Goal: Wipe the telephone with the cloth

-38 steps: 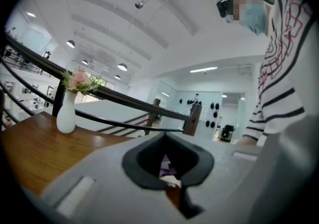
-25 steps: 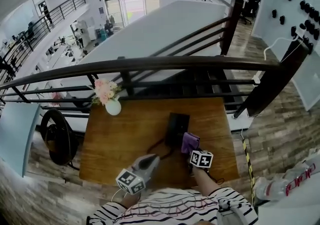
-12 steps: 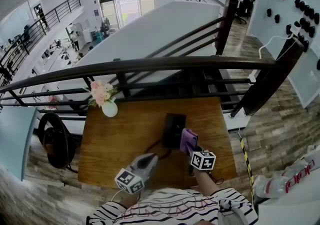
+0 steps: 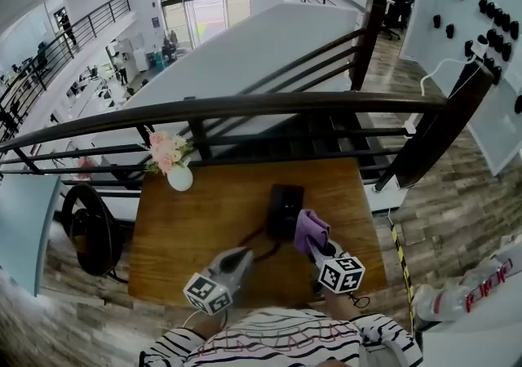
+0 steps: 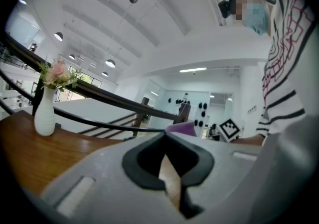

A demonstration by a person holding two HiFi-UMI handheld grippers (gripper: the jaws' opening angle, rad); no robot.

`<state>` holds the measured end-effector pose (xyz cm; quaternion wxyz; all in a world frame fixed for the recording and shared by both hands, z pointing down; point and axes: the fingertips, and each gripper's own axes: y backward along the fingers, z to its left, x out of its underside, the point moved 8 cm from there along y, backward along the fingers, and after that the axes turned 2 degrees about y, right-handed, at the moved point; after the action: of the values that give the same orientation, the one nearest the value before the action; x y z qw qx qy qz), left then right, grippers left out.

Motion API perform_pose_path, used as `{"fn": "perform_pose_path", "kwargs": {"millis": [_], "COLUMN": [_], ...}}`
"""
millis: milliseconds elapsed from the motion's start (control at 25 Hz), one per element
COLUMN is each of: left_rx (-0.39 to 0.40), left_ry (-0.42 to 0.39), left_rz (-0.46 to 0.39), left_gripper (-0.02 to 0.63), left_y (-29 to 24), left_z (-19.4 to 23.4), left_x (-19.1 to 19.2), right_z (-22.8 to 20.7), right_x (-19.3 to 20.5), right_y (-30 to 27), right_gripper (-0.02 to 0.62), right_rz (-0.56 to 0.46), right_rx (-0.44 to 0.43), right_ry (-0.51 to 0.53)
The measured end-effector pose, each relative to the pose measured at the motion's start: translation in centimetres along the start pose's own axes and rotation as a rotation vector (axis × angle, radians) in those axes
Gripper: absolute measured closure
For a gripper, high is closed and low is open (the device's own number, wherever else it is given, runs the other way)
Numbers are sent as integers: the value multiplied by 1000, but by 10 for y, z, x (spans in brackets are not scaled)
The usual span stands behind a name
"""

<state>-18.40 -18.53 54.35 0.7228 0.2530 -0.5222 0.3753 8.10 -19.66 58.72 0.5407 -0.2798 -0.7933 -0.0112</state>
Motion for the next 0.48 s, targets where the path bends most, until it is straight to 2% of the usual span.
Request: {"fn": "perform_pose_path", "kwargs": {"millis": [480], "left_rx": [30], "left_ry": [-3], "left_rz": [17], "left_gripper": [607], "left_y": [10], "left_z": [-3], "left_x": [0], "right_z": [37], "right_x": [3], "right_y": [38], "right_gripper": [535], "right_rz": [-40], "right_rx": [-17], "right_ry": [-10]}}
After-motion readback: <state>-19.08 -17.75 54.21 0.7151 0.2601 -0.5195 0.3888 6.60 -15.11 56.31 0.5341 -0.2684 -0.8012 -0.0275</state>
